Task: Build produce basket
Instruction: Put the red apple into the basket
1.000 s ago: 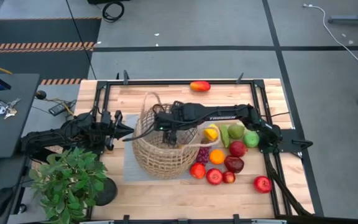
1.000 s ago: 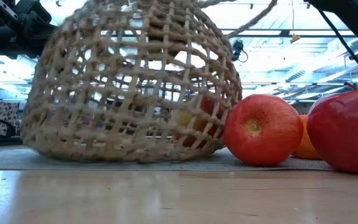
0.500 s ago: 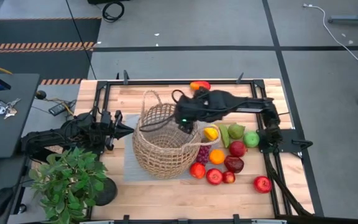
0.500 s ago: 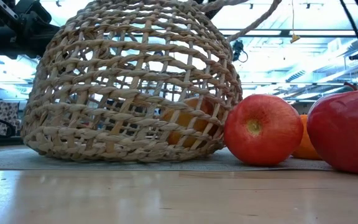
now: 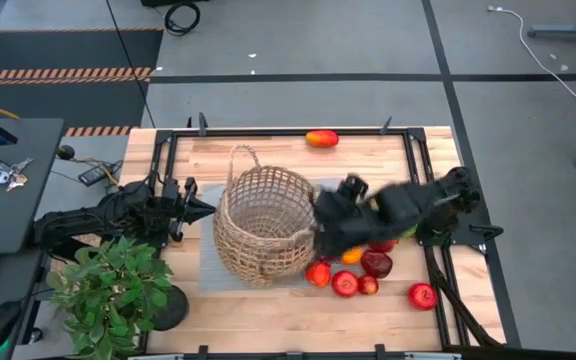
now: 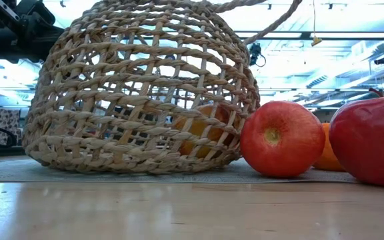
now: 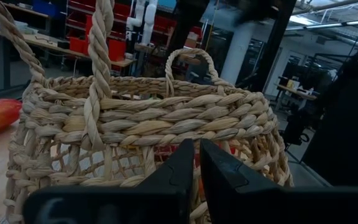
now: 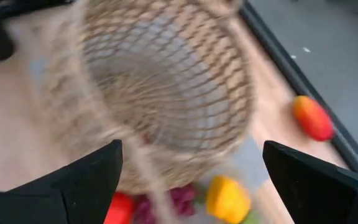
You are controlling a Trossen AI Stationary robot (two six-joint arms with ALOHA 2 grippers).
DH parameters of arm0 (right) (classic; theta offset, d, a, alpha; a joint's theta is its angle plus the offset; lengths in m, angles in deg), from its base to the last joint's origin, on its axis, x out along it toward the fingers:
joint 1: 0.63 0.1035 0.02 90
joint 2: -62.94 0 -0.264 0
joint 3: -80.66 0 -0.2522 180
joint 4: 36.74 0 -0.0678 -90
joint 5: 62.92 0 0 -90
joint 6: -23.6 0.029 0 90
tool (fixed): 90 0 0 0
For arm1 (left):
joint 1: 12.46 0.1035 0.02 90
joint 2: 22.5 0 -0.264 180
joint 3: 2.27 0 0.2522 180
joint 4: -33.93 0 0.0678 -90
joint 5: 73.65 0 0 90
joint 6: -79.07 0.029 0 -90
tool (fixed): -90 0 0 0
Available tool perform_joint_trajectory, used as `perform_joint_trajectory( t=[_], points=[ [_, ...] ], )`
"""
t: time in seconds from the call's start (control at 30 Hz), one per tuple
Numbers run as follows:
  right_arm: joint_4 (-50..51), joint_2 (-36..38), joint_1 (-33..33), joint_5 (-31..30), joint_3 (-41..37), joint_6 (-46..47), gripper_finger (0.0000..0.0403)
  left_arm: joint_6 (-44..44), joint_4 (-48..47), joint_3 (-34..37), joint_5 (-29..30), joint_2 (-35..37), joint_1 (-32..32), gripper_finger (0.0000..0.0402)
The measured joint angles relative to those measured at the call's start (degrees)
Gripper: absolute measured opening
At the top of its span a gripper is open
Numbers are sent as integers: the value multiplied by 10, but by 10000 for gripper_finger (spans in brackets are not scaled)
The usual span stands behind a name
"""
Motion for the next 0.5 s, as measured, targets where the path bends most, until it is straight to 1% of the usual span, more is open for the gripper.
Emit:
perform_joint_trajectory(
  t=[0.17,0.3,0.4,0.5],
  points=[
    [-39,-37,62,8,-29,18,391,0,0,0,0,0,0,29],
    [-63,-78,91,29,-40,20,391,0,0,0,0,0,0,29],
    [-58,-116,101,77,-44,24,391,0,0,0,0,0,0,33],
    [-39,-147,105,140,-44,46,391,0,0,0,0,0,0,36]
  ],
)
